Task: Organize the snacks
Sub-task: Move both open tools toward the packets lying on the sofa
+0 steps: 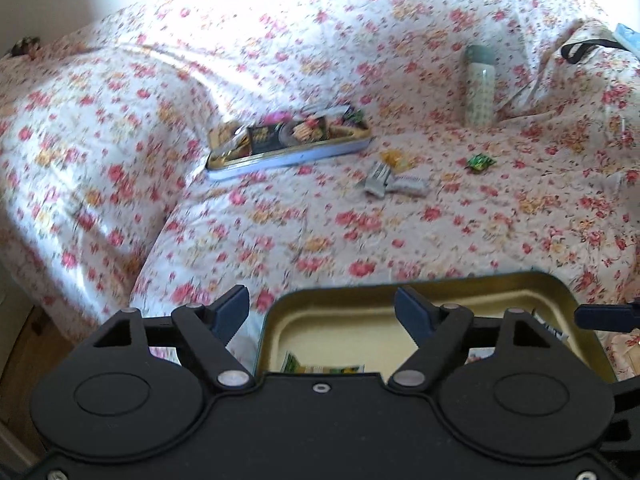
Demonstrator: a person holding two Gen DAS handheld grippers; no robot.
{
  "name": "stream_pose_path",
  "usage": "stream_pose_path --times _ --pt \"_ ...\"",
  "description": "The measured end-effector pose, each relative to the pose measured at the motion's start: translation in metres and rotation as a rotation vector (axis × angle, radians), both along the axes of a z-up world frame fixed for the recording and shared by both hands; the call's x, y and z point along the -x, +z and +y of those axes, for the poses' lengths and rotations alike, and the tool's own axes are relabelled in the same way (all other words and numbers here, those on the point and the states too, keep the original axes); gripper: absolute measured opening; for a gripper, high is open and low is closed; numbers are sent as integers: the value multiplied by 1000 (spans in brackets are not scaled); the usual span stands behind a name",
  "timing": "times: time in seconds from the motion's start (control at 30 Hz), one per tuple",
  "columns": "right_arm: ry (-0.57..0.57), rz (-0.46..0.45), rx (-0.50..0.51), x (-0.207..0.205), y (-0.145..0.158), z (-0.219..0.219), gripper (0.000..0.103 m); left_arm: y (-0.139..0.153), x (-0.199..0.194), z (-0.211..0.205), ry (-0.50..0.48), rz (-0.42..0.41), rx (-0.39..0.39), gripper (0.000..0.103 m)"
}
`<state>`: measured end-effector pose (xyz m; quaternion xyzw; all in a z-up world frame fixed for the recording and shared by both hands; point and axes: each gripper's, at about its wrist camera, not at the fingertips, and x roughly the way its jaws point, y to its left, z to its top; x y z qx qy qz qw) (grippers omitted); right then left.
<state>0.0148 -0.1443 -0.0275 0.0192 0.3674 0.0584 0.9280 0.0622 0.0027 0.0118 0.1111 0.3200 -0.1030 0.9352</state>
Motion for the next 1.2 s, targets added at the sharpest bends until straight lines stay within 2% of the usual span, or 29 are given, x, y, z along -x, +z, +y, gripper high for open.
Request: stream_pose_path --times 0.23,0.47,0.63,0.87,1.2 --pt "18 -21 -13 -19 12 -11 91 7 -24 -9 -28 -39 -19 82" --pt "-49 -86 0 -52 27 -38 91 9 -54 -20 -68 -113 -62 82" --pt "-105 -103 3 -81 31 -61 91 3 -84 -28 -101 -106 -80 82" --pt "-159 -84 0 -123 19 -82 91 -8 -117 -41 -136 -93 -106 82" --pt "-220 -98 -40 -191 -5 -111 88 -33 -146 -68 -239 -85 -155 82"
